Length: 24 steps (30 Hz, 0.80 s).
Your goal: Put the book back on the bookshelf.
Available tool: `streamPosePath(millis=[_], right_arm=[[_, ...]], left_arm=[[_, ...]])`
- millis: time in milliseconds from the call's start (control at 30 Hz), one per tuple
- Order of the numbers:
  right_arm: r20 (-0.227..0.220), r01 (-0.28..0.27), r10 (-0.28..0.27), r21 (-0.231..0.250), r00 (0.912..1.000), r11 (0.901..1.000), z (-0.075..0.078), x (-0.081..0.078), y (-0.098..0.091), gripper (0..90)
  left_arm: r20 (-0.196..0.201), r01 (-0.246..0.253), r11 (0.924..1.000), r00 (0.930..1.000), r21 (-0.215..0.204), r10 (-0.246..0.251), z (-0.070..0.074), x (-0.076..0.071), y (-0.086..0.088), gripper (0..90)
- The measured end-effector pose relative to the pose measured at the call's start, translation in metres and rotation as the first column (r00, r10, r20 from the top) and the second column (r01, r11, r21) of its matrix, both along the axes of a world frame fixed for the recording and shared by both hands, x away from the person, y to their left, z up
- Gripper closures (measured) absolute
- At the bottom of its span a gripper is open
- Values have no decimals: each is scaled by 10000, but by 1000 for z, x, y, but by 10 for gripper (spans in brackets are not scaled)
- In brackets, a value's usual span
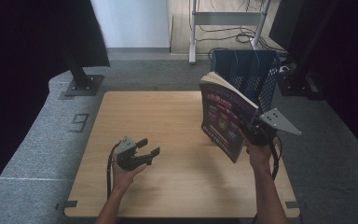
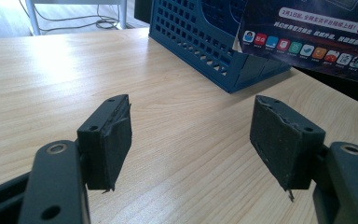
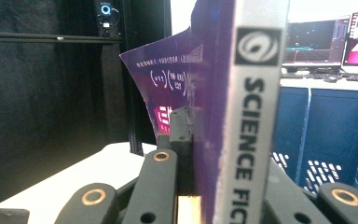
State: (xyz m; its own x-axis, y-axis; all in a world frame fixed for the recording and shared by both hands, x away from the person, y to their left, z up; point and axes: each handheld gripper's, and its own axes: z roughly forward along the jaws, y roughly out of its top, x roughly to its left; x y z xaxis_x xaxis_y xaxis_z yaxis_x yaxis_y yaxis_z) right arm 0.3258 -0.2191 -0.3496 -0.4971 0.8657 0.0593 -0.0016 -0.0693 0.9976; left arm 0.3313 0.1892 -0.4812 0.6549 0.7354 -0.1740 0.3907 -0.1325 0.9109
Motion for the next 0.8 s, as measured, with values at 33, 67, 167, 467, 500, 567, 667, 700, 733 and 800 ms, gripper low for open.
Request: streamPosePath(millis=[33, 67, 167, 467, 500, 567, 667, 700, 733, 800], right_arm=[[-9, 43, -43, 31, 10000, 10000, 0, 1, -1, 818], [-11, 65, -65, 45, 10000, 10000, 0, 1, -1, 819], [-12, 153, -153, 78, 9999, 9999, 0, 2, -3, 818], [-38, 500, -499, 137, 9987, 9987, 1, 7, -12, 818], [-48, 530, -529, 155, 9986, 9985, 2, 7, -13, 818], [-34, 562, -562, 194, 9984, 9982, 2, 8, -15, 818], [-52, 654, -653, 188, 9979, 9977, 3, 11, -16, 818], [-60, 681, -680, 158, 9977, 9976, 3, 12, -17, 818], [-75, 729, -728, 158, 9973, 9972, 3, 13, -17, 818], [-75, 787, -786, 133, 9969, 9968, 4, 15, -18, 818]], left_arm=[[-6, 2, 10000, 10000, 4, -2, 0, 0, 0, 297], [-10, 1, 10000, 10000, 6, -1, 0, 0, 0, 297], [-17, -1, 10000, 10000, 10, 1, 0, 0, -1, 297], [-48, 6, 10000, 10000, 7, -6, 0, 0, 0, 297], [-51, 15, 10000, 10000, 6, -15, -1, 0, 0, 298], [-62, 26, 10000, 10000, -7, -26, -1, 0, 0, 297], [-72, 28, 10000, 10000, -12, -28, -1, 1, 0, 297], [-69, 18, 10000, 10000, -14, -18, -1, 1, 0, 297], [-72, 14, 10000, 10000, -14, -14, -1, 1, 0, 297], [-80, 16, 10000, 10000, -6, -16, -1, 1, 1, 297]])
